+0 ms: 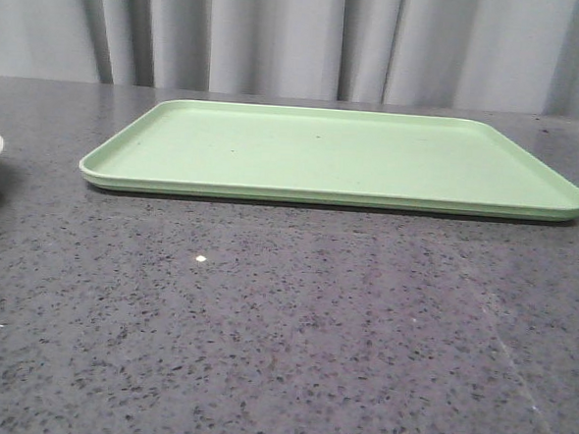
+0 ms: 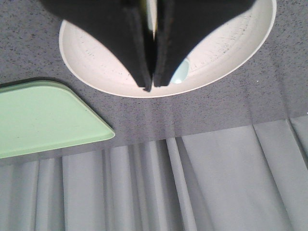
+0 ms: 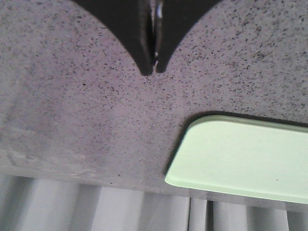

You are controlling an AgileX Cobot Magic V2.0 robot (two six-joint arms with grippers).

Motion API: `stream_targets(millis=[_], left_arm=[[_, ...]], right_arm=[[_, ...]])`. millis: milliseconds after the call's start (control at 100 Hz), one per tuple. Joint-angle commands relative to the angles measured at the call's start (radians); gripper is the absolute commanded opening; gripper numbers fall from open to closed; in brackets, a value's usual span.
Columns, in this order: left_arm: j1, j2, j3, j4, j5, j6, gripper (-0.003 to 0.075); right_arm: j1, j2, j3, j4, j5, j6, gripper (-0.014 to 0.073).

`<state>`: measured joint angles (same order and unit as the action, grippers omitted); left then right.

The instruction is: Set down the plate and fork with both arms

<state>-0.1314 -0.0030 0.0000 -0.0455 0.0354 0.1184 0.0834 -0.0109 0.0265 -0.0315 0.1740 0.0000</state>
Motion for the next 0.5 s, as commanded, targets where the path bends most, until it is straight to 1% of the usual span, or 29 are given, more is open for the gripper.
stream_targets(millis=[0,490], left_arm=[[-0.007,-0.031,0.012,-0.003,-0.086,-0.007,-0.0020],[-0.007,-0.031,0.012,-0.003,-0.086,-0.007,-0.0020]], right_arm=[[-0.006,-0.024,-0.005,-0.013,-0.070,0.000,-0.0120],[-0.006,-0.024,-0.005,-0.013,-0.083,0.000,-0.0120]])
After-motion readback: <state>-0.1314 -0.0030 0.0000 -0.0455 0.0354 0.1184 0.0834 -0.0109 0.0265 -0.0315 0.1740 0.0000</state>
